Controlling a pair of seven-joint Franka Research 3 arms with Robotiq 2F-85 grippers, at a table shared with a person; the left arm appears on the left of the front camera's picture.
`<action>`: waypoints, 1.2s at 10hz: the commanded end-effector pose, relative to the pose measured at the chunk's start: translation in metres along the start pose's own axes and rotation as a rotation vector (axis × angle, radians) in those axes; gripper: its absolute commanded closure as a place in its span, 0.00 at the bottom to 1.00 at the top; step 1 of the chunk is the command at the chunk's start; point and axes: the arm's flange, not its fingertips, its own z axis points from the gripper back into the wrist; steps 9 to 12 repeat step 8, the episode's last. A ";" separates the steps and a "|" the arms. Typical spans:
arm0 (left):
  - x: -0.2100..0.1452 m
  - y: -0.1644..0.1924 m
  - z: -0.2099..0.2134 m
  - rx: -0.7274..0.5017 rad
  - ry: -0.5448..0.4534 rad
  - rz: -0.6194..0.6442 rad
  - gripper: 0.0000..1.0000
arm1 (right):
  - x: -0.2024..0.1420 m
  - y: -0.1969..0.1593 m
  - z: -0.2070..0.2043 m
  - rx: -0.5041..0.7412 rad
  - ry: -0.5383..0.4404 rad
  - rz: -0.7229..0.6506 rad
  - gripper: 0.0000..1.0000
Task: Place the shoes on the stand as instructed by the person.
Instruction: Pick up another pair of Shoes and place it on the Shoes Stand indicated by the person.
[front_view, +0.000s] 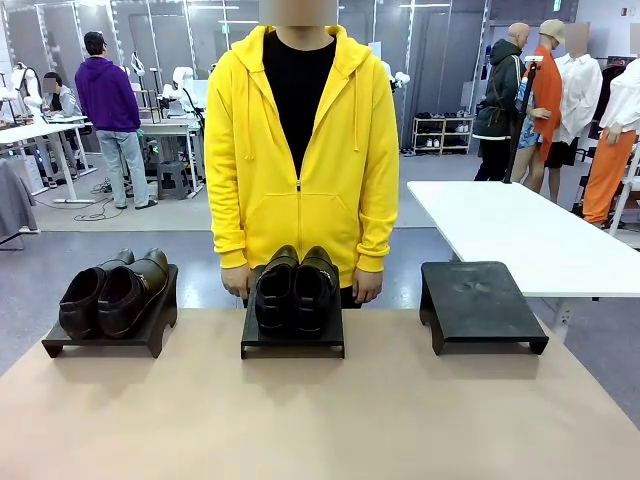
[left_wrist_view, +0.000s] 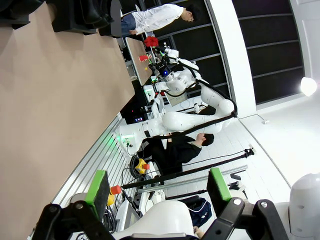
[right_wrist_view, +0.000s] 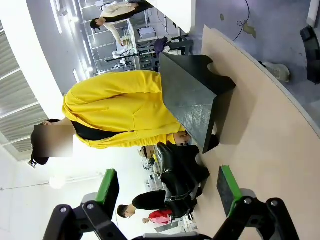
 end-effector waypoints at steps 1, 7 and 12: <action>-0.002 -0.003 0.001 0.005 0.011 0.010 0.00 | 0.000 0.002 -0.002 -0.008 -0.006 -0.005 0.00; -0.002 -0.003 0.001 0.005 0.011 0.010 0.00 | 0.000 0.002 -0.002 -0.008 -0.006 -0.005 0.00; -0.002 -0.003 0.001 0.005 0.011 0.010 0.00 | 0.000 0.002 -0.002 -0.008 -0.006 -0.005 0.00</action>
